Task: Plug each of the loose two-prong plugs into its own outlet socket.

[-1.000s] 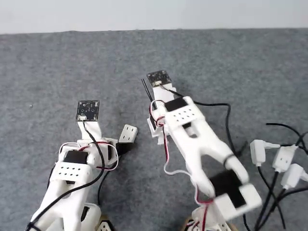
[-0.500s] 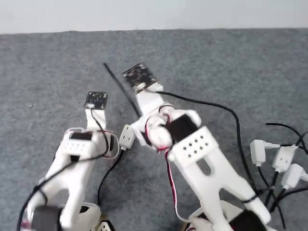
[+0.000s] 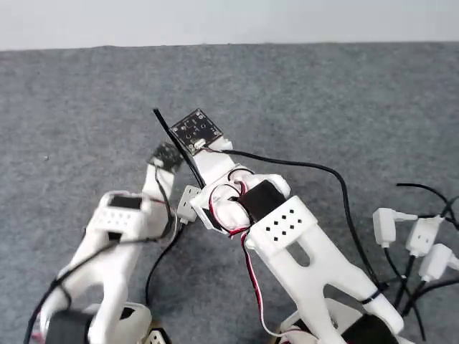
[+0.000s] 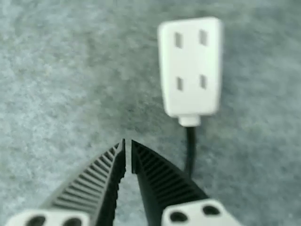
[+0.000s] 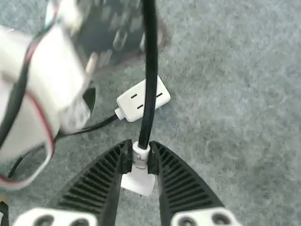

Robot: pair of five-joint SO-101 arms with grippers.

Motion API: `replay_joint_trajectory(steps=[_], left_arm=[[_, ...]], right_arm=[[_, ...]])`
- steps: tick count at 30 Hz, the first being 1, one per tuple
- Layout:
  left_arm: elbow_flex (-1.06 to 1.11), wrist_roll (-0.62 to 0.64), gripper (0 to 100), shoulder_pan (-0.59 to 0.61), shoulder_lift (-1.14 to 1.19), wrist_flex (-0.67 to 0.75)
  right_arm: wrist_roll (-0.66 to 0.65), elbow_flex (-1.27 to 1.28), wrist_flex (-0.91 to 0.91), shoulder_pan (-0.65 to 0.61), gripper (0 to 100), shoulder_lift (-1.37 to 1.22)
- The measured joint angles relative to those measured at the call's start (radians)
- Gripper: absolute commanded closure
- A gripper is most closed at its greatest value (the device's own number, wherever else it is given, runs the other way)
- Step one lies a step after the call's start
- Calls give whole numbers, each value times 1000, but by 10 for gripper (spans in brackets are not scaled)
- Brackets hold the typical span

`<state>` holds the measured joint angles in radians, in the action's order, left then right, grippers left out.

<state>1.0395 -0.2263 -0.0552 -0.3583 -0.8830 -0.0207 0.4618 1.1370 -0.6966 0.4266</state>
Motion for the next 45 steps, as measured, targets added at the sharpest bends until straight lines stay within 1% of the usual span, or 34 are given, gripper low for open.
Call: replay_joint_trajectory(steps=[3, 6, 14, 17, 22, 26, 29, 36, 45], left_arm=[[115, -14, 986, -34, -149, 23], [180, -20, 986, -55, -253, 26], [190, -29, 985, -63, -287, 26], [192, -2, 985, -44, -290, 44], [190, 170, 985, 109, -290, 152], [190, 187, 985, 132, -290, 152], [190, 187, 985, 133, -290, 152], [190, 187, 985, 133, -290, 152], [190, 187, 985, 133, -290, 152]], right_arm=[[0, 0, 0, -5, 991, -2], [-3, 0, 0, -5, 991, -2], [6, 6, -28, -6, 991, -2], [89, 58, -107, 29, 991, -2], [186, 169, -316, 55, 991, -2], [203, 224, -486, 60, 991, -32], [206, 226, -551, 60, 991, -106], [206, 132, -569, 60, 990, -302], [206, 107, -580, 60, 990, -333]])
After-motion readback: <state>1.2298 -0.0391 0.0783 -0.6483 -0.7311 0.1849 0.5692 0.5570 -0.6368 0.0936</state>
